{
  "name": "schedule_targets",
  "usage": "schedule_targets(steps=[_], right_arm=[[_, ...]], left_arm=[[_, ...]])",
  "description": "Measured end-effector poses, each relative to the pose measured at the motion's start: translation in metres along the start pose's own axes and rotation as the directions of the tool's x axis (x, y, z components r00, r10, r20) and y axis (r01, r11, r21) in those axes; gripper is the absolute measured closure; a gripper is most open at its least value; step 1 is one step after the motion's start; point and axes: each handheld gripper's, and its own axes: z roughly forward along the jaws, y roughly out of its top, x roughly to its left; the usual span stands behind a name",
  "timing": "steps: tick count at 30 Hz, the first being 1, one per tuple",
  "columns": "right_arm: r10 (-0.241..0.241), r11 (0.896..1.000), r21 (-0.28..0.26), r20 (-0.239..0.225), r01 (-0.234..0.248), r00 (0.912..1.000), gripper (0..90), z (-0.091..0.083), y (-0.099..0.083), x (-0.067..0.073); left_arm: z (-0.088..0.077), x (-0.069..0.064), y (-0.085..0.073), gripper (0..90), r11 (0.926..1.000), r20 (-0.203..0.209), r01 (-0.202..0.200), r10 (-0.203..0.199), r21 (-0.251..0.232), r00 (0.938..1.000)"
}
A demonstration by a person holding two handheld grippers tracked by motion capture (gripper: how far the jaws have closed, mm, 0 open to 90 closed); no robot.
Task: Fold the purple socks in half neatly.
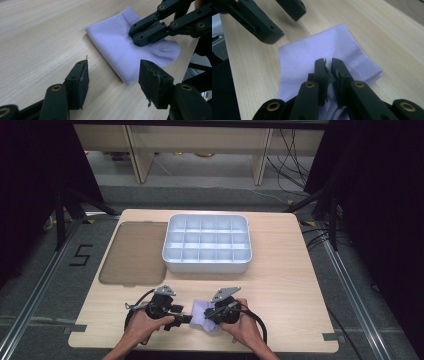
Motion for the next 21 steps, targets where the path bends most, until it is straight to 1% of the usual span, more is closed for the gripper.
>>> schedule_targets(steps=[1,2,3,4,5,6,7,9,11,12,13,14,15,16,19,21], right_arm=[[0.01,1.0,0.005,0.007,-0.01,0.9999,83.1,0.0,0.0,0.001],[-0.003,1.0,-0.002,0.003,0.003,1.0,83.0,0.0,0.0,0.0],[-0.007,1.0,0.012,0.004,0.007,1.0,83.0,-0.001,0.0,0.0],[-0.003,1.0,0.007,0.003,0.003,1.0,82.8,-0.001,0.0,0.0],[0.0,1.0,0.014,0.0,0.0,1.0,82.8,-0.002,0.0,0.001],[-0.016,1.0,0.007,0.0,0.016,0.9999,82.8,-0.001,0.0,0.0],[-0.012,1.0,0.008,0.002,0.012,0.9999,82.8,-0.002,0.0,0.0],[-0.012,1.0,0.008,0.002,0.012,0.9999,82.7,-0.002,0.0,0.0],[-0.012,1.0,0.008,0.002,0.012,0.9999,82.5,-0.002,0.0,0.0],[-0.012,1.0,0.008,0.002,0.012,0.9999,82.5,-0.002,0.0,0.0],[-0.007,1.0,0.008,0.002,0.007,1.0,82.4,-0.002,0.0,0.001],[-0.008,1.0,0.007,0.002,0.008,1.0,82.1,-0.002,0.0,0.001],[-0.008,1.0,0.007,0.002,0.008,1.0,82.1,-0.002,0.0,0.001],[0.0,1.0,0.008,-0.001,0.0,1.0,81.6,-0.003,0.0,0.001],[-0.003,1.0,0.004,0.001,0.003,1.0,81.1,-0.002,0.0,0.001],[-0.005,1.0,0.001,-0.002,0.005,1.0,80.6,-0.003,0.0,0.001]], left_arm=[[0.002,0.0,0.001,42.4,1.0,0.005,-0.003,0.003,0.0,1.0],[0.004,-0.001,0.002,44.0,1.0,0.0,-0.004,0.004,0.007,1.0],[0.007,-0.001,0.002,45.7,0.9999,0.01,-0.007,0.007,0.011,0.9999],[0.009,-0.002,0.003,47.2,0.9999,0.004,-0.007,0.007,0.011,1.0],[0.01,-0.002,0.003,48.5,0.9997,0.008,-0.016,0.016,0.019,0.9998],[0.012,-0.003,0.003,49.9,0.9997,0.008,-0.016,0.015,0.019,0.9998],[0.014,-0.004,0.003,52.1,0.9997,0.011,-0.02,0.02,0.012,0.9997],[0.015,-0.004,0.003,56.9,0.9996,0.009,-0.023,0.023,0.019,0.9997],[0.017,-0.004,0.004,62.8,0.9995,0.01,-0.031,0.031,0.012,0.9995],[0.018,-0.005,0.003,62.8,0.9995,0.002,-0.03,0.03,0.008,0.9996],[0.019,-0.005,0.003,65.2,0.9994,0.002,-0.033,0.033,0.009,0.9995],[0.019,-0.004,0.003,70.1,0.9993,-0.005,-0.038,0.038,0.006,0.9993],[0.02,-0.004,0.003,70.1,0.9992,-0.003,-0.039,0.039,-0.001,0.9992],[0.02,-0.004,0.003,73.8,0.9993,-0.006,-0.036,0.036,-0.013,0.9993],[0.02,-0.004,0.003,79.0,0.9986,-0.012,-0.047,0.047,-0.024,0.9988],[0.02,-0.005,0.003,81.5,0.9976,-0.03,-0.055,0.054,-0.042,0.9981]])
